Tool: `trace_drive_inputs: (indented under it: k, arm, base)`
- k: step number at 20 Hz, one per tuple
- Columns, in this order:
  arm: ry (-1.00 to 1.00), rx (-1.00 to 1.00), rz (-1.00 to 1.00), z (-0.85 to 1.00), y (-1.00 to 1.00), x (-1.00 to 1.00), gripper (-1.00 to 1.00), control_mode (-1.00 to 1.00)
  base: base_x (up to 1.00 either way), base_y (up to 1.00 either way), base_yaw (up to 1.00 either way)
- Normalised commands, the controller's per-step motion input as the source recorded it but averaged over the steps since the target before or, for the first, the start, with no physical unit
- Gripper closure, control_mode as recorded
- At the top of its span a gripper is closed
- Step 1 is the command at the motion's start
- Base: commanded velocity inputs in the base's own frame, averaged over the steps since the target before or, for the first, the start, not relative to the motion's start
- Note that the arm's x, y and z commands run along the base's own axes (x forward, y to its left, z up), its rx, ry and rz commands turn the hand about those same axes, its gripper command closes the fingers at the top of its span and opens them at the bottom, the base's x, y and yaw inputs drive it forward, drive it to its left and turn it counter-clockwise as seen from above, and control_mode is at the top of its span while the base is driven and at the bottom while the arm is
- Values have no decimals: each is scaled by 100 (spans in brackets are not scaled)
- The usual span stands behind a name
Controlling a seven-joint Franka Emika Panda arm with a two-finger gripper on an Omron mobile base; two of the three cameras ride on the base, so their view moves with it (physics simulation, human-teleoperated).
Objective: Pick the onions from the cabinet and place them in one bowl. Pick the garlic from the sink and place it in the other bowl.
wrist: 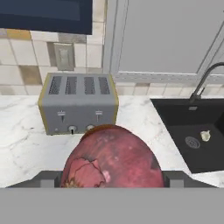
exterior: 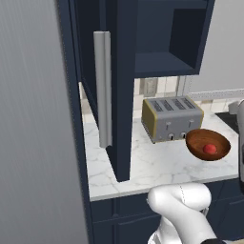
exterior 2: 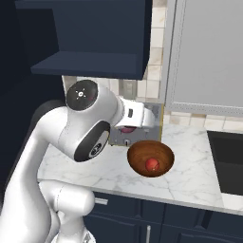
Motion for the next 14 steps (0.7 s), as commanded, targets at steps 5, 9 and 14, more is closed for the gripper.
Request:
trace_drive_inputs:
  k: [5,9,14]
  arm:
    - [19,-3,18,-56,-13,16,100,-100]
    - [0,-5,8,-28,-17,26,100,-100]
    - [5,-7,15,-51,-7,14,100,-100]
  base:
    - [0,0,0]
    - [0,0,0]
    - [0,0,0]
